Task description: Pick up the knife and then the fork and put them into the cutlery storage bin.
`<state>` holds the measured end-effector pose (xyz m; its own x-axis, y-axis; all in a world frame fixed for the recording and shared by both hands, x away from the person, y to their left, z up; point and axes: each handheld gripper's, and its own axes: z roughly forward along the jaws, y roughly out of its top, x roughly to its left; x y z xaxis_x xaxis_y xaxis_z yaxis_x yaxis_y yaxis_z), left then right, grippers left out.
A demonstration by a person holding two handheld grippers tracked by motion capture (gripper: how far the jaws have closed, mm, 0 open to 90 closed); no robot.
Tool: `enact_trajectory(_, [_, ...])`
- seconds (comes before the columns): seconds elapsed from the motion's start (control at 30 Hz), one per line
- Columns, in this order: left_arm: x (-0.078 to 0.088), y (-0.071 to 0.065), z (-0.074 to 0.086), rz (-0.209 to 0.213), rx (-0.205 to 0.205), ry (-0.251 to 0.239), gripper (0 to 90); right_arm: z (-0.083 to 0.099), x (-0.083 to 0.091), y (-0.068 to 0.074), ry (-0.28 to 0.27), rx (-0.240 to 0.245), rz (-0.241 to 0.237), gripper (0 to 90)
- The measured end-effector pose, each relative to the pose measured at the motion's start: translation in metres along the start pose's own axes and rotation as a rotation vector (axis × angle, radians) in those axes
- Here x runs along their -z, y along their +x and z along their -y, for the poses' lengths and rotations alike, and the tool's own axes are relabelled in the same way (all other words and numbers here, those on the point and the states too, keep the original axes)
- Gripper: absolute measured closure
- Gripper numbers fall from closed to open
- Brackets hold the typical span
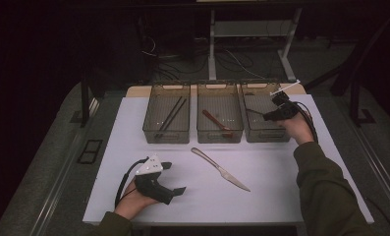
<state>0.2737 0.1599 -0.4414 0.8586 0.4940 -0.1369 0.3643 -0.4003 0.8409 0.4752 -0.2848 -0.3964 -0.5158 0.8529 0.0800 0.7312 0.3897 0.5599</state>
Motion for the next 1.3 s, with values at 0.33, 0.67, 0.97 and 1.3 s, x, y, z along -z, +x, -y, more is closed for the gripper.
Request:
enact_trajectory(0.33, [0.0,0.0,0.0,0.001,-0.001,0.002,0.0,-0.001,0.009,-0.003,-0.062,-0.029,-0.014,57.8])
enact_trajectory(0.67, [0.0,0.0,0.0,0.0,0.002,0.0,0.0,0.002,0.03,-0.002,-0.134,-0.041,-0.028,42.9])
enact_trajectory(0.97, [0.0,0.0,0.0,-0.002,0.001,0.0,0.0,0.008,0.058,0.019,-0.201,0.017,-0.048,39.6])
enact_trajectory(1.3, [0.001,-0.001,0.0,-0.005,0.002,0.0,0.0,0.03,0.077,0.05,-0.279,0.07,-0.112,37.6])
